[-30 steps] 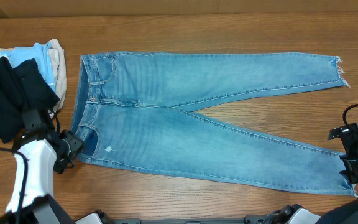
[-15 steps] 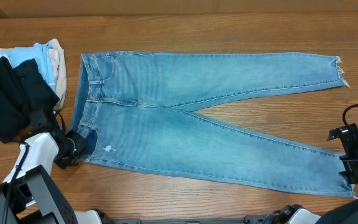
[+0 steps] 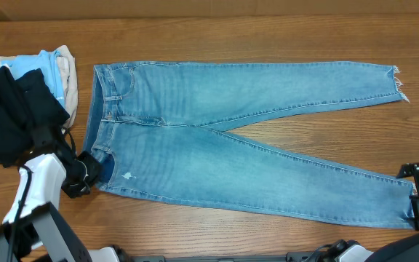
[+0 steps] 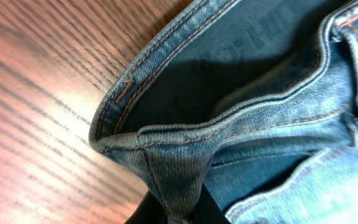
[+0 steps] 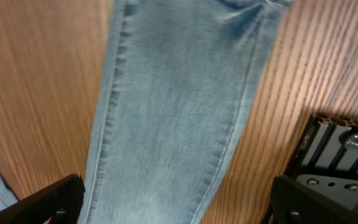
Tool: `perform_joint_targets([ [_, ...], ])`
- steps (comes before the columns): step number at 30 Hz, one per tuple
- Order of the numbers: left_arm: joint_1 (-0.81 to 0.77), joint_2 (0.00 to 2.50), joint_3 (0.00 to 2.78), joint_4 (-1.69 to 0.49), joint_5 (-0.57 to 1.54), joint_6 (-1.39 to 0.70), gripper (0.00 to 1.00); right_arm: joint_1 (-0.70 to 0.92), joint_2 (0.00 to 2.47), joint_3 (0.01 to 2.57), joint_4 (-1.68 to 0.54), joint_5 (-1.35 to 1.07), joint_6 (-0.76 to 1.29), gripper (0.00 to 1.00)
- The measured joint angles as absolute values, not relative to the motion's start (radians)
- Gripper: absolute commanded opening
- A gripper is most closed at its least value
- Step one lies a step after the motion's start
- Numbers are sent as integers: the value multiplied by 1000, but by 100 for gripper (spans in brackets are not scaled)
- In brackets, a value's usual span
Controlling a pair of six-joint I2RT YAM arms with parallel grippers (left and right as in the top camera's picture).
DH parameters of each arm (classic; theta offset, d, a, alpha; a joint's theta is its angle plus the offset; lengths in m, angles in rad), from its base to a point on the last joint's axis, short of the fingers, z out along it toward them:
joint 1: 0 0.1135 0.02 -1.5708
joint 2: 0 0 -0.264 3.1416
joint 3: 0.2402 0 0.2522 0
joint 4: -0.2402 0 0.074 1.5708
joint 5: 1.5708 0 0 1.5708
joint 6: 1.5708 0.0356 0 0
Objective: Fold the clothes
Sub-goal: 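Grasp the lower leg hem with the right gripper and straighten it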
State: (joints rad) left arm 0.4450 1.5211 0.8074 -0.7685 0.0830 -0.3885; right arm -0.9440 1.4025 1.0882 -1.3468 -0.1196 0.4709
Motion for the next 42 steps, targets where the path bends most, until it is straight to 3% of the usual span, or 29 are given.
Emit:
perform_joint_targets([
  [9, 445, 1451, 813, -809, 83, -389, 7, -1035, 1401, 865, -1087, -134, 484, 99],
  [16, 445, 1451, 814, -816, 83, -388, 8, -1080, 1401, 724, -860, -117, 530, 91],
  [25, 445, 1451, 815, -828, 83, -388, 10, -1080, 1401, 645, -797, -30, 612, 85],
  [31, 445, 1451, 815, -831, 83, -388, 10, -1080, 1401, 639, -758, 2, 638, 59],
  [36, 445, 1451, 816, -839, 83, -388, 10, -1080, 1392, 606, -701, 12, 655, 55],
  [42, 445, 1451, 818, -854, 83, -388, 8, -1082, 1382, 587, -663, 35, 653, 5],
])
